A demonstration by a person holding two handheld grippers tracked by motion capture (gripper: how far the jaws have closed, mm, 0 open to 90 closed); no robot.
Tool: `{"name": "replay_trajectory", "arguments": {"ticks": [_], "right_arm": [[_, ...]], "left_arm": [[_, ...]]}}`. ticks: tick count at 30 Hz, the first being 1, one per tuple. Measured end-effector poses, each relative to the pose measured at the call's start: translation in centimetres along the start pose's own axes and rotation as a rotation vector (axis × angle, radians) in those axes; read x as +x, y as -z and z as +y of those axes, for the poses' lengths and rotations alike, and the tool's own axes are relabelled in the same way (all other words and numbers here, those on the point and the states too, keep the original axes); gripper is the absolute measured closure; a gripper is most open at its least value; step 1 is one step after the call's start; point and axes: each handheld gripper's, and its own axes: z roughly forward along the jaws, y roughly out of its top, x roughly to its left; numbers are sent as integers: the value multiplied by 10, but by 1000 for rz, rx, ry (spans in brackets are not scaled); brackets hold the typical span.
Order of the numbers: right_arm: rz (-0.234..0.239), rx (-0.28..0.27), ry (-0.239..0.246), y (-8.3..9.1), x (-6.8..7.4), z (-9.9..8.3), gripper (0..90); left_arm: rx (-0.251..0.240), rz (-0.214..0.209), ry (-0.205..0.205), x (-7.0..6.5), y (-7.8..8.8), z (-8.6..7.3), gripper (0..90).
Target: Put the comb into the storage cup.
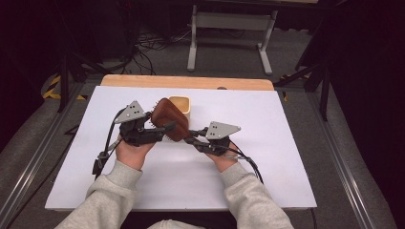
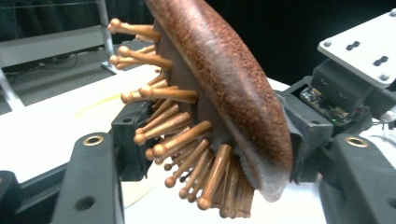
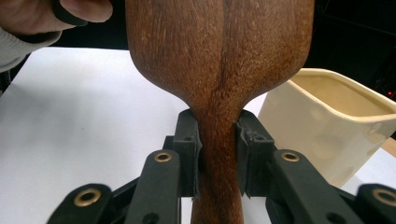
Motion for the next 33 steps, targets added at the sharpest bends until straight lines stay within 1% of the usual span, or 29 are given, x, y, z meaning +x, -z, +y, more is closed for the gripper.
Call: {"name": "replay_trajectory", "arguments": {"ticks": [1, 6, 11, 12, 13, 14, 19, 26, 27, 28, 31, 33], "right_arm": [[1, 2, 2, 0, 0, 0, 724], [5, 6, 4, -1, 0, -1, 724], [8, 3, 9, -2, 0, -1, 724], [9, 3, 11, -2, 0, -1, 723], [8, 6, 17, -2, 1, -1, 722], [7, 9, 23, -2, 1, -1, 722], [16, 3, 22, -3, 1, -1, 720], [24, -9, 24, -2, 0, 0, 708], [26, -14, 25, -2, 0, 0, 693], [25, -21, 25, -1, 0, 1, 661], [14, -29, 29, 0, 0, 2, 617], [3, -41, 18, 1, -1, 2, 537]], "left_arm": [[5, -26, 9, 0, 0, 0, 420], [14, -42, 0, -1, 0, 1, 468], [24, -71, 9, 0, 1, 4, 502], [24, -71, 9, 0, 1, 4, 515], [26, -93, 20, 1, 1, 4, 530], [26, -94, 18, 0, 1, 5, 538], [41, -107, 4, -1, 2, 8, 552], [50, -118, -1, -2, 2, 11, 565], [50, -118, -1, -2, 2, 11, 567], [59, -106, -14, -3, 2, 12, 569], [61, -114, -8, -1, 3, 14, 571], [67, -109, -12, -2, 4, 16, 572]]}}
